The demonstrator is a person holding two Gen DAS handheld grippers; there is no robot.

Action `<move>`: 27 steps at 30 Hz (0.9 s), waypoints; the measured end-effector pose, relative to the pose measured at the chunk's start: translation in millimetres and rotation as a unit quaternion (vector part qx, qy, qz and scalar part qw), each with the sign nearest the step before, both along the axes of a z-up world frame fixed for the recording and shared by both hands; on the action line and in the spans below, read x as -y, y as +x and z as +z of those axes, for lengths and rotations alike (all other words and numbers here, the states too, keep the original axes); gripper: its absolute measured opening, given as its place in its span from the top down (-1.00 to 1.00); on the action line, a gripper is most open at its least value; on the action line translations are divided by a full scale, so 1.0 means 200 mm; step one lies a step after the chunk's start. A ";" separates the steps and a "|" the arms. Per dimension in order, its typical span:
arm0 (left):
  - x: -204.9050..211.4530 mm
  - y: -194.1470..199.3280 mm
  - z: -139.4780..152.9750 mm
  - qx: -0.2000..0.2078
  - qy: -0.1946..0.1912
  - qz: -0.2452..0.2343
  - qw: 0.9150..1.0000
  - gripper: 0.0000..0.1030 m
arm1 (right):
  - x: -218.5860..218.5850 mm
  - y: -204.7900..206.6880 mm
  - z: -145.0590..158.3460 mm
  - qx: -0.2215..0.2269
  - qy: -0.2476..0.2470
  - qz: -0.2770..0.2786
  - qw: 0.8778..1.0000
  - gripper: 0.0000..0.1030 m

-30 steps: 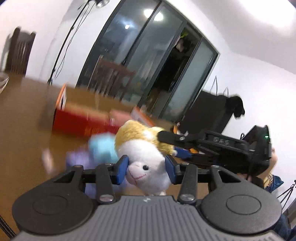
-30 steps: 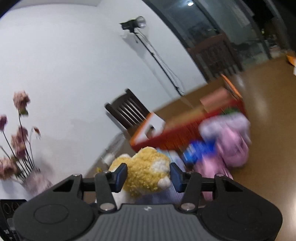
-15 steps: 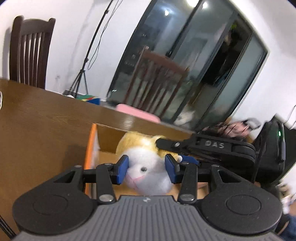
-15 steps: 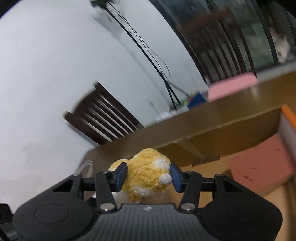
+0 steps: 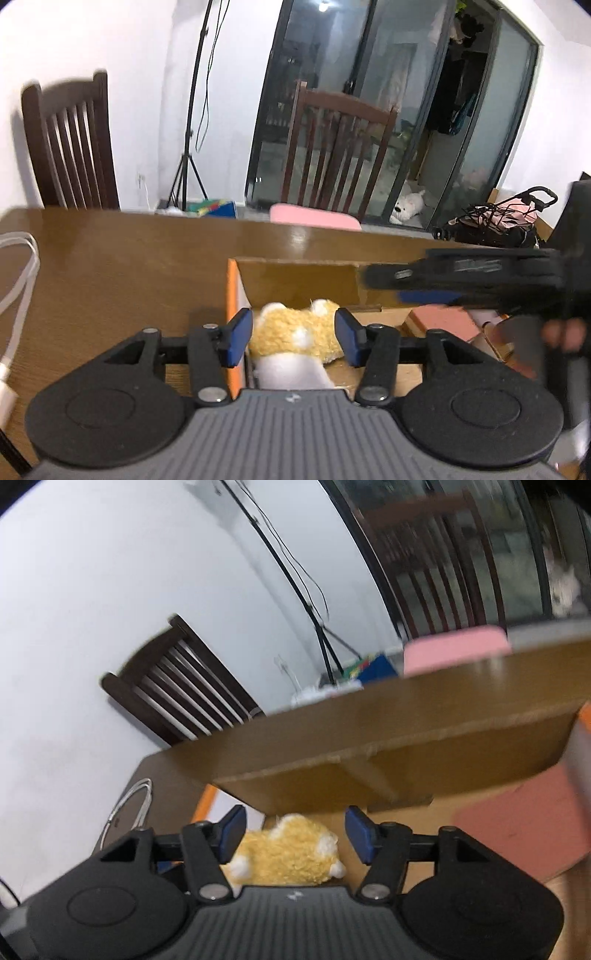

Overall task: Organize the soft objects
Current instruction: 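Lift the plush lamb with the left gripper and drop it into the box, then reach the left gripper to the purple mesh bag and grasp it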

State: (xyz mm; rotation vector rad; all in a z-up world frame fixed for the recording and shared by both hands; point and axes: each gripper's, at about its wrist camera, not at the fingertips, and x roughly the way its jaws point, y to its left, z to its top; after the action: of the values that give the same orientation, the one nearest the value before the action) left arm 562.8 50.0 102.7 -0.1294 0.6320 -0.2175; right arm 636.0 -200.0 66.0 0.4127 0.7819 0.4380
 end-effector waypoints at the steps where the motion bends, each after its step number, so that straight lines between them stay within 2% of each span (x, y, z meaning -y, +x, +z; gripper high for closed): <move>1: -0.01 -0.05 0.04 0.009 0.005 0.001 1.000 -0.09 | 0.03 -0.05 0.06 0.014 -0.006 0.004 1.000 -0.27; 4: -0.05 -0.21 0.14 0.037 0.023 0.004 0.999 -0.34 | 0.13 -0.21 0.25 0.060 -0.040 0.013 0.997 -0.35; 8: -0.07 -0.51 0.27 0.084 0.061 0.006 0.995 -0.57 | 0.26 -0.50 0.47 0.124 -0.101 0.019 0.987 -0.52; 10: -0.07 -0.67 0.32 0.107 0.076 0.010 0.991 -0.67 | 0.30 -0.66 0.55 0.154 -0.129 0.022 0.979 -0.60; 12: -0.07 -0.79 0.36 0.124 0.083 0.012 0.989 -0.69 | 0.33 -0.81 0.60 0.178 -0.146 0.025 0.973 -0.62; 15: -0.06 -1.03 0.37 0.146 0.076 0.012 0.986 -0.88 | 0.36 -1.04 0.65 0.210 -0.153 0.031 0.965 -0.66; 18: -0.04 -1.25 0.34 0.165 0.076 0.006 0.983 -0.94 | 0.38 -1.28 0.62 0.234 -0.153 0.038 0.959 -0.69; 22: 0.02 -1.55 0.20 0.186 0.079 0.012 0.979 -0.98 | 0.37 -1.59 0.46 0.251 -0.155 0.053 0.954 -0.71; 27: 0.07 -1.84 -0.02 0.159 0.032 0.017 0.987 -0.98 | 0.36 -1.91 0.19 0.227 -0.152 0.065 0.960 -0.71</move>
State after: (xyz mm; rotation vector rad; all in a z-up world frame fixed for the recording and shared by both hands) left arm 195.8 36.7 98.9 -0.0426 0.3176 -0.1793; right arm 253.9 -272.2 103.4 -0.0335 0.4169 0.5033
